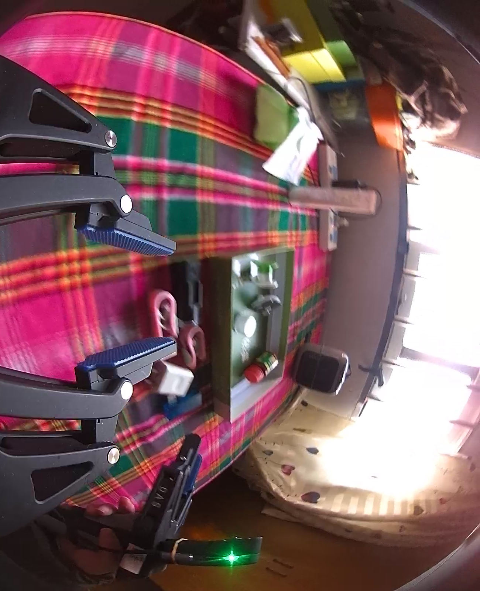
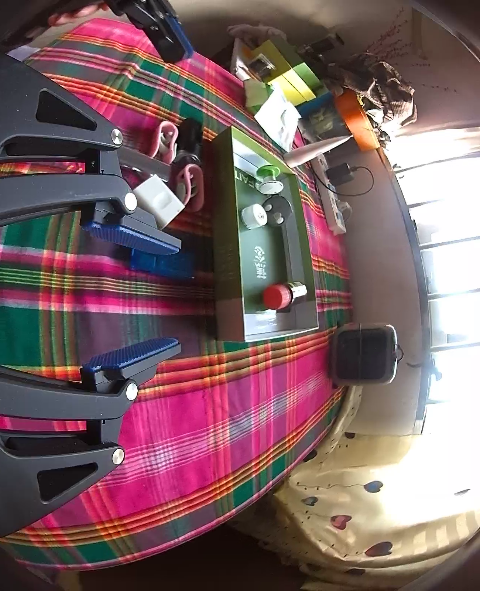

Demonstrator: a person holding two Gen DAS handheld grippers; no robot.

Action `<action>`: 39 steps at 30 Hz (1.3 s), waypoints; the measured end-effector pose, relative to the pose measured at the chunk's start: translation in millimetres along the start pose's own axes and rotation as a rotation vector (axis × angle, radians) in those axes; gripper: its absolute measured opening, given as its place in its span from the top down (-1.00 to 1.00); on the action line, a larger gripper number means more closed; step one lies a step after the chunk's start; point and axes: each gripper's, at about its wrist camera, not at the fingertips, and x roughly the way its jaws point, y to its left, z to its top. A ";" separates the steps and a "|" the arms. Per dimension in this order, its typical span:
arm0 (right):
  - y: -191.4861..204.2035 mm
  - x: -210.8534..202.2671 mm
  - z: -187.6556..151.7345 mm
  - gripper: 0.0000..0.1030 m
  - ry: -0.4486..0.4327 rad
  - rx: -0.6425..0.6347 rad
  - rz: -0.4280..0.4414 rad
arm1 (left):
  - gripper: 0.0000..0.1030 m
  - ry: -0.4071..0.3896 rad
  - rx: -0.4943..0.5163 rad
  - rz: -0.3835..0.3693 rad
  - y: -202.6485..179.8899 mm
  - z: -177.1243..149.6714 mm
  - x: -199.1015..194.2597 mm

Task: Organize rigid objects
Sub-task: 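Open both grippers and withdraw them toward the remaining objects, then close the right gripper on the blue USB stick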

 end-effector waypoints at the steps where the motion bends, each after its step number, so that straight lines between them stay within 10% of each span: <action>1: 0.7 1.7 0.2 0.05 0.004 0.003 0.001 | 0.12 0.003 -0.015 0.005 6.3 -4.0 -1.2; 34: 11.6 52.4 -0.4 0.07 0.120 -0.090 -0.001 | 0.11 0.112 -0.074 0.014 10.5 -9.9 36.4; 39: 4.9 49.7 -1.2 0.51 0.113 -0.101 0.015 | 0.11 0.145 -0.065 0.036 -2.4 -7.3 48.2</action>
